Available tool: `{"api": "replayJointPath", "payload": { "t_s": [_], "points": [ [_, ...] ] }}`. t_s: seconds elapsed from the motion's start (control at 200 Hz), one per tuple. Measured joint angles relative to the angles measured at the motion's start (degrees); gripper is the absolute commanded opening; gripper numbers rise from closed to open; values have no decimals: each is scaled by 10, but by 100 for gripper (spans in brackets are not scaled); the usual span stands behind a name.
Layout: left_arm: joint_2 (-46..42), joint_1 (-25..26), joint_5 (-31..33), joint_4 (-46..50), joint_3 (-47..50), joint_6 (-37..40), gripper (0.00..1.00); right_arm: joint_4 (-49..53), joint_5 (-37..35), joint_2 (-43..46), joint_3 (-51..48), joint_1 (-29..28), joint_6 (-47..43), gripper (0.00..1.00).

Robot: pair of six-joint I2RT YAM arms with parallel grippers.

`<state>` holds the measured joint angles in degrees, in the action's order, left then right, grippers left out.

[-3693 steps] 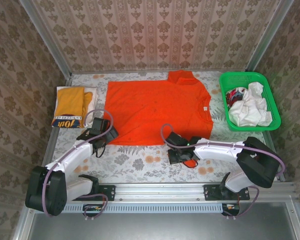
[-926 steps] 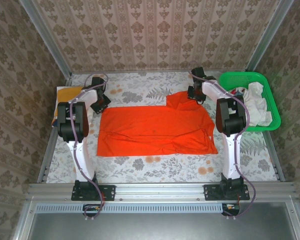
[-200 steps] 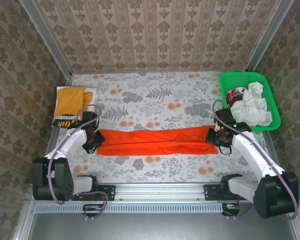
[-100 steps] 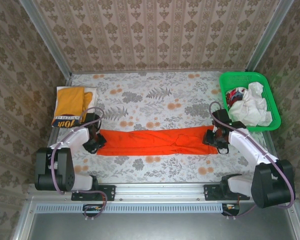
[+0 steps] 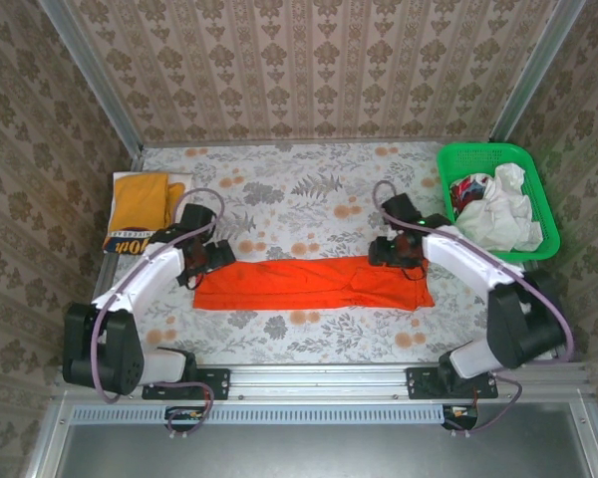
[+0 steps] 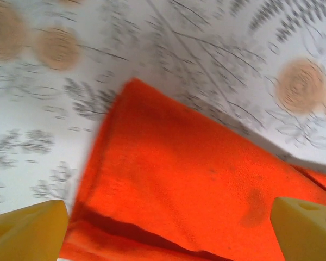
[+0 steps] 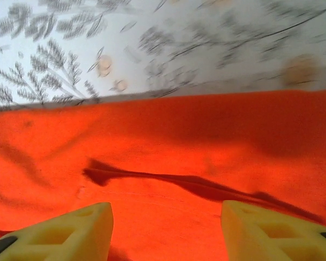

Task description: Fold and stack the t-shirts

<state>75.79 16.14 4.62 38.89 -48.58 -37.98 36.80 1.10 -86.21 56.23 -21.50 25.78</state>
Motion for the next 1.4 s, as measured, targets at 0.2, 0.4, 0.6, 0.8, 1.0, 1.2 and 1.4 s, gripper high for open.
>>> {"api": "replayJointPath", "payload": {
  "t_s": [0.2,0.4,0.6,0.8,1.0,1.2,1.4],
  "points": [
    [48,61,-37,-39,0,-8,100,-13,-12,-100,19,-84,60,41],
    [56,81,-61,-65,0,-14,100,-13,-27,-129,43,-106,84,13],
    [60,80,-64,-76,1,-14,100,-5,-44,-122,48,-111,86,4],
    [64,78,-64,-81,2,-14,100,3,-70,-99,48,-133,74,5],
    [64,78,-64,-86,2,-14,100,5,-83,-89,50,-157,68,5],
    [66,78,-66,-90,3,-14,100,5,-85,-104,78,-177,53,6],
    [67,78,-68,-90,7,-14,100,0,-85,-124,96,-187,34,27]
  ]
}}
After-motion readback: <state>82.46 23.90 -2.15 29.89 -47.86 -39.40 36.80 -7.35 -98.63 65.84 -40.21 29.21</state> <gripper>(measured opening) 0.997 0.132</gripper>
